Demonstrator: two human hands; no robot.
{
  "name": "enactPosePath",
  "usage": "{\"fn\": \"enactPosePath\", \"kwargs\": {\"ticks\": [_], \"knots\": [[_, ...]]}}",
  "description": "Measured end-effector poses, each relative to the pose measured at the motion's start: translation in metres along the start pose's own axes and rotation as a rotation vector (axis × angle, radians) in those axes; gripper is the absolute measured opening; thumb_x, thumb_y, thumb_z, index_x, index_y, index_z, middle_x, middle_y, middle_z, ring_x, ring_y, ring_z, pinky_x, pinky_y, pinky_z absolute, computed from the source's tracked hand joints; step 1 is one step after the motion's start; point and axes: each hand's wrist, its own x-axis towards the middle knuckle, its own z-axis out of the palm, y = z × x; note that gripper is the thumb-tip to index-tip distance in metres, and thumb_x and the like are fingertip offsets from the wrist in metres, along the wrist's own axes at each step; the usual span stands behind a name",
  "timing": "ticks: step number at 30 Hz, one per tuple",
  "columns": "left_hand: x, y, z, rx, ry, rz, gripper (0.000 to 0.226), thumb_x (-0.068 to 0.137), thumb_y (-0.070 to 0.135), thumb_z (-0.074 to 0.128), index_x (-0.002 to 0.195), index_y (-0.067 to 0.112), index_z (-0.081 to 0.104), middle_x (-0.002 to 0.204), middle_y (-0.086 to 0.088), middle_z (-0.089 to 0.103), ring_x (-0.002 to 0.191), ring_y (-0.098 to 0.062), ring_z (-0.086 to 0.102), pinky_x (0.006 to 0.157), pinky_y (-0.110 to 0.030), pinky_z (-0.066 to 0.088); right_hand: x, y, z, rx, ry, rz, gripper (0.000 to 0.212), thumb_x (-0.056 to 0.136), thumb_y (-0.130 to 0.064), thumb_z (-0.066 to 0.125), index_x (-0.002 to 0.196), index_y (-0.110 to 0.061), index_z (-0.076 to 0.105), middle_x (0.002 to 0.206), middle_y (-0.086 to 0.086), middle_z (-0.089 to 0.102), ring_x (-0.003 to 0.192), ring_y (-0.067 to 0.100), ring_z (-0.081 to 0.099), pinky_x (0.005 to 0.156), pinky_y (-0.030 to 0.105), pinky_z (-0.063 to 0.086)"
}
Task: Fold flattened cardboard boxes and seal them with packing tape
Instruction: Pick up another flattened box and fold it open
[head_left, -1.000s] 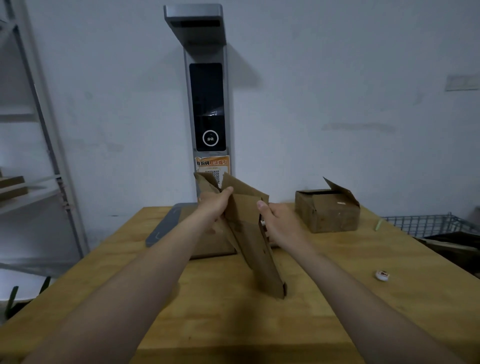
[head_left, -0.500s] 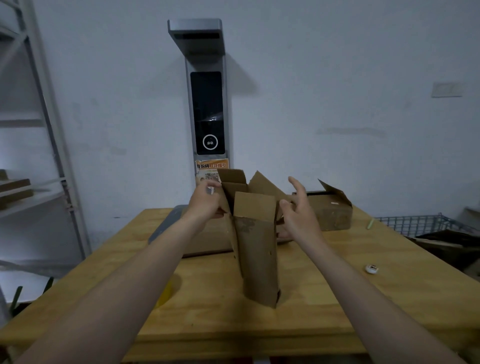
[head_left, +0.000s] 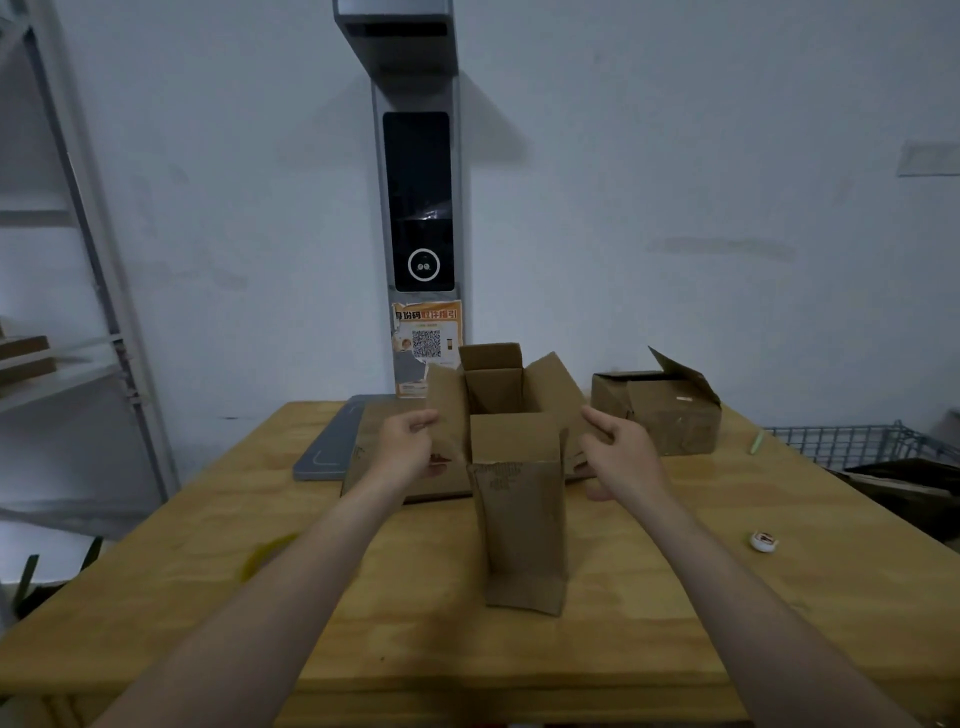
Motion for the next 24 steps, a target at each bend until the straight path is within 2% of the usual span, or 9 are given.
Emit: {"fn": "enactPosePath", "kwargs": {"ticks": [4, 6, 8, 13, 15, 17, 19, 21, 24], "knots": [[-0.006, -0.003, 0.011, 0.041, 0.025, 0.048, 0.033, 0.109, 0.027, 0.045, 0.139, 0.023, 0.058, 0.128, 0.000, 0.059, 0.092, -0.014, 0.067, 0.077, -0.036, 0.061, 0.014, 0.005, 0.000, 0.091, 0.025, 0.051, 0.071, 0.089, -0.052, 0.070, 0.152, -0.029, 0.045, 0.140, 0.008, 0.059, 0.104, 0.028, 0.069, 0.066, 0.041, 0.064], [-0.008, -0.012, 0.021, 0.074, 0.028, 0.101, 0.050, 0.099, 0.049, 0.059, 0.142, 0.025, 0.052, 0.133, 0.005, 0.054, 0.110, -0.013, 0.061, 0.087, -0.038, 0.059, 0.013, 0.010, 0.004, 0.084, 0.077, 0.030, 0.094, 0.072, -0.072, 0.074, 0.150, -0.027, 0.047, 0.143, 0.002, 0.057, 0.115, 0.026, 0.065, 0.073, 0.047, 0.064], [-0.007, -0.021, 0.034, 0.078, 0.049, 0.119, 0.072, 0.086, 0.057, 0.073, 0.144, 0.026, 0.044, 0.131, 0.010, 0.047, 0.118, -0.011, 0.049, 0.097, -0.036, 0.051, 0.013, 0.019, 0.011, 0.069, 0.137, 0.001, 0.108, 0.061, -0.077, 0.077, 0.150, -0.024, 0.047, 0.144, 0.000, 0.057, 0.124, 0.023, 0.060, 0.086, 0.053, 0.061], [-0.007, -0.033, 0.057, 0.054, 0.145, 0.187, 0.080, 0.073, 0.045, 0.089, 0.134, 0.029, 0.040, 0.109, 0.023, 0.044, 0.092, 0.002, 0.048, 0.084, -0.030, 0.047, 0.013, 0.032, 0.029, -0.006, 0.255, -0.083, 0.096, 0.075, -0.048, 0.086, 0.155, -0.021, 0.039, 0.143, -0.003, 0.054, 0.120, 0.008, 0.051, 0.093, 0.028, 0.052], [-0.007, -0.037, 0.059, 0.008, 0.152, 0.190, 0.074, 0.076, 0.036, 0.088, 0.130, 0.030, 0.039, 0.110, 0.022, 0.043, 0.096, 0.001, 0.048, 0.087, -0.030, 0.047, 0.015, 0.033, 0.033, -0.007, 0.265, -0.089, 0.094, 0.079, -0.045, 0.084, 0.156, -0.023, 0.036, 0.148, -0.004, 0.048, 0.128, 0.011, 0.048, 0.096, 0.027, 0.050], [-0.008, -0.037, 0.060, -0.013, 0.156, 0.195, 0.071, 0.079, 0.031, 0.086, 0.131, 0.029, 0.038, 0.119, 0.014, 0.044, 0.109, -0.007, 0.047, 0.089, -0.027, 0.043, 0.015, 0.030, 0.033, -0.025, 0.266, -0.094, 0.087, 0.081, -0.040, 0.083, 0.155, -0.026, 0.038, 0.144, -0.005, 0.042, 0.121, 0.006, 0.046, 0.082, 0.011, 0.045], [-0.011, -0.033, 0.061, -0.022, 0.146, 0.197, 0.070, 0.081, 0.028, 0.085, 0.133, 0.027, 0.039, 0.120, 0.012, 0.043, 0.110, -0.009, 0.046, 0.086, -0.023, 0.042, 0.013, 0.029, 0.033, -0.077, 0.311, -0.127, 0.071, 0.080, -0.037, 0.085, 0.142, -0.032, 0.051, 0.135, -0.006, 0.035, 0.110, 0.005, 0.045, 0.066, 0.005, 0.042], [-0.016, -0.031, 0.063, -0.024, 0.141, 0.191, 0.068, 0.083, 0.026, 0.084, 0.133, 0.026, 0.038, 0.111, 0.014, 0.045, 0.096, -0.003, 0.049, 0.073, -0.013, 0.039, 0.008, 0.032, 0.033, -0.162, 0.397, -0.205, 0.045, 0.078, -0.037, 0.086, 0.114, -0.031, 0.062, 0.123, -0.005, 0.034, 0.099, 0.005, 0.045, 0.065, 0.002, 0.043], [-0.026, -0.031, 0.071, -0.047, 0.109, 0.202, 0.060, 0.090, 0.026, 0.077, 0.132, 0.032, 0.035, 0.109, 0.007, 0.054, 0.088, -0.005, 0.055, 0.068, -0.014, 0.046, 0.000, 0.040, 0.032, -0.277, 0.410, -0.274, 0.019, 0.085, -0.037, 0.078, 0.090, -0.028, 0.063, 0.096, -0.011, 0.048, 0.080, 0.003, 0.052, 0.057, 0.011, 0.043]]}}
